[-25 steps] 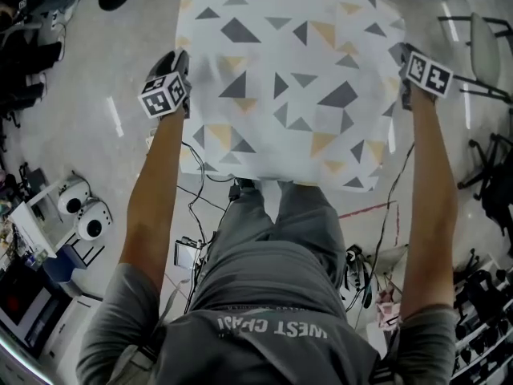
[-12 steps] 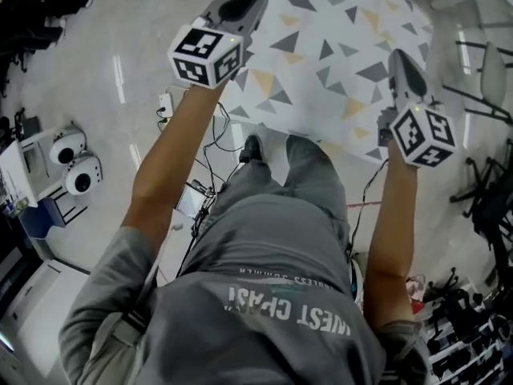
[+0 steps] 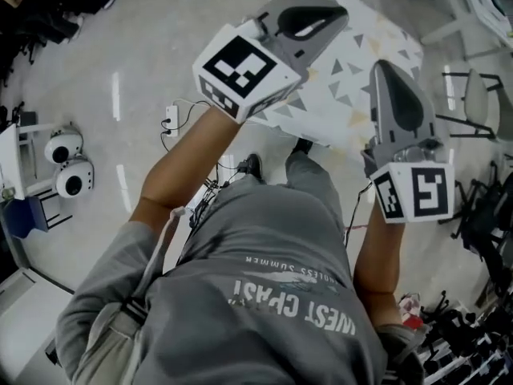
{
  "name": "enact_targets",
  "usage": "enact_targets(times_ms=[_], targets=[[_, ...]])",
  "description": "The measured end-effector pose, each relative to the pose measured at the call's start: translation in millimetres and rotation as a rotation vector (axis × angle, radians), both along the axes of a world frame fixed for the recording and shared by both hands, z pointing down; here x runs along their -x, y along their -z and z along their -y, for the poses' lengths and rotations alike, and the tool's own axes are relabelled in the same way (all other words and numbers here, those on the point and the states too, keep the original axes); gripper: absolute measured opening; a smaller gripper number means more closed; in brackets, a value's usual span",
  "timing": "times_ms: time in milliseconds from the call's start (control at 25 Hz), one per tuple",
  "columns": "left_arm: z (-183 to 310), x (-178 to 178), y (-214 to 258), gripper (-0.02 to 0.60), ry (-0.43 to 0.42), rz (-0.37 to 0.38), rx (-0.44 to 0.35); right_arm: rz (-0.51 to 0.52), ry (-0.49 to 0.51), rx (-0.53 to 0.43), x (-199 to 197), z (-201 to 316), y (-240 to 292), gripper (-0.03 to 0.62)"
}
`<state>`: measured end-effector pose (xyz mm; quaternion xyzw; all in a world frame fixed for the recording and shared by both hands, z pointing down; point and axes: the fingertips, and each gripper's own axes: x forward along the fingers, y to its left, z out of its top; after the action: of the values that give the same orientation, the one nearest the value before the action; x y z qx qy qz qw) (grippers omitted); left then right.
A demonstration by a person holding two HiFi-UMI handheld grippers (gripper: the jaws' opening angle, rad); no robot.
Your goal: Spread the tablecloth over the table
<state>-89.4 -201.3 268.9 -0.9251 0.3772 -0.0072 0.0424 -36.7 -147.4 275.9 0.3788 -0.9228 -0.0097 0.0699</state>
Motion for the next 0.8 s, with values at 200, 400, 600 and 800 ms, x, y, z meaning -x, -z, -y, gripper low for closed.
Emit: enact_targets(times_ms=[200, 400, 600, 800], targets=[[-65.7, 0.4, 52.2, 0.0, -0.058, -0.007, -0.147, 0.016, 0.021, -0.09, 14.9, -52.9, 48.6, 0.01], [-123.8, 14.4, 70.4, 0.002, -0.037, -0.053, -0.162, -0.012, 0.007, -0.126, 20.3, -95.0, 68.2, 0.009], [-155.1, 21.6, 61.8, 0.0, -0.038, -0.057, -0.122, -0.01, -0.005, -0.132, 16.6, -117.2, 75.2, 0.009], [-164.7, 24.6, 57.6, 0.002, -0.04, -0.054, -0.115, -0.013, -0.013, -0.143, 16.0, -125.5, 76.9, 0.009]])
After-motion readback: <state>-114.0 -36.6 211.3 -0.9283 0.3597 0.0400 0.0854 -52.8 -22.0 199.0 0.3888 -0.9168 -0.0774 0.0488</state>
